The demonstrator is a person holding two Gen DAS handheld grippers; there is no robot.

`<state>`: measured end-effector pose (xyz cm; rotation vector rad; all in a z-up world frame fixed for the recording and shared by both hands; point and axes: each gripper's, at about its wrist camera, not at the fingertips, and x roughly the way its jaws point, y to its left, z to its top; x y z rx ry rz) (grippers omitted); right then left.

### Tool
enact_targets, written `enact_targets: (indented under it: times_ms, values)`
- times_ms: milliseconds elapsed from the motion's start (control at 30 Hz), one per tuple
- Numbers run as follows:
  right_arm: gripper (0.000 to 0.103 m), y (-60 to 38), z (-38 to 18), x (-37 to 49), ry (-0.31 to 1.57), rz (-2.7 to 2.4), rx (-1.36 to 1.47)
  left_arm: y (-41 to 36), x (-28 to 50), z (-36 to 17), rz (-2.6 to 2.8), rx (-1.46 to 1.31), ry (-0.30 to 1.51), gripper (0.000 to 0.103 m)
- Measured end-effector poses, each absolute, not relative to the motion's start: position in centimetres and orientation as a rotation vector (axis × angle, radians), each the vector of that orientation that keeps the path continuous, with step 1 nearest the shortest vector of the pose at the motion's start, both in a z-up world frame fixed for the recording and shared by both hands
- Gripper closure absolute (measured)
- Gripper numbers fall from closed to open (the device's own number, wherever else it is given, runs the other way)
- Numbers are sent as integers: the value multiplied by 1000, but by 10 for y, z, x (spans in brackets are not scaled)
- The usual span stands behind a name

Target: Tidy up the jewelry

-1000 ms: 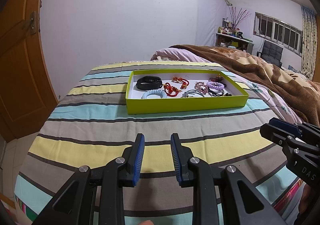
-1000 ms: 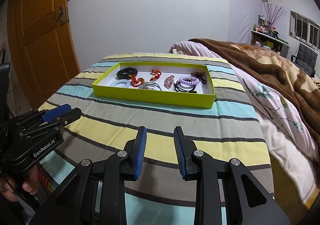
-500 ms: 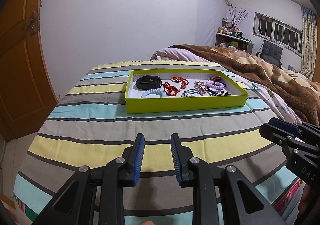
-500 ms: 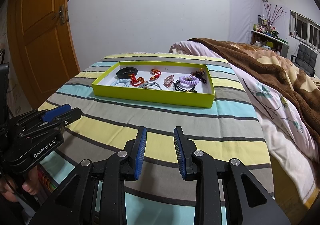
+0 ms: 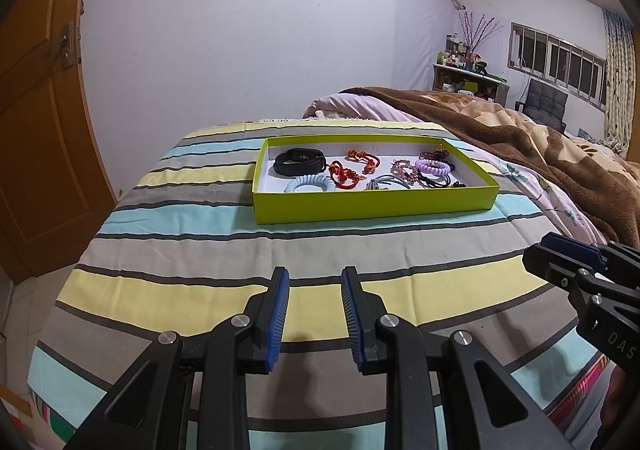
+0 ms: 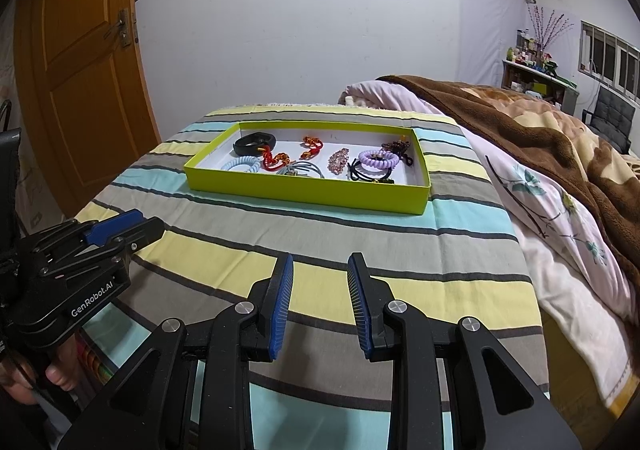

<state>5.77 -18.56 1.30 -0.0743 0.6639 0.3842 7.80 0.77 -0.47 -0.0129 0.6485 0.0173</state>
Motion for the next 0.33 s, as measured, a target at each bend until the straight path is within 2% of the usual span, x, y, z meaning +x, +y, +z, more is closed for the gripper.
enact_targets:
  times_ms: [333]
  values:
    - [74,-186,11,57,663,383,-74,7,76,-3,17,-11,631,77]
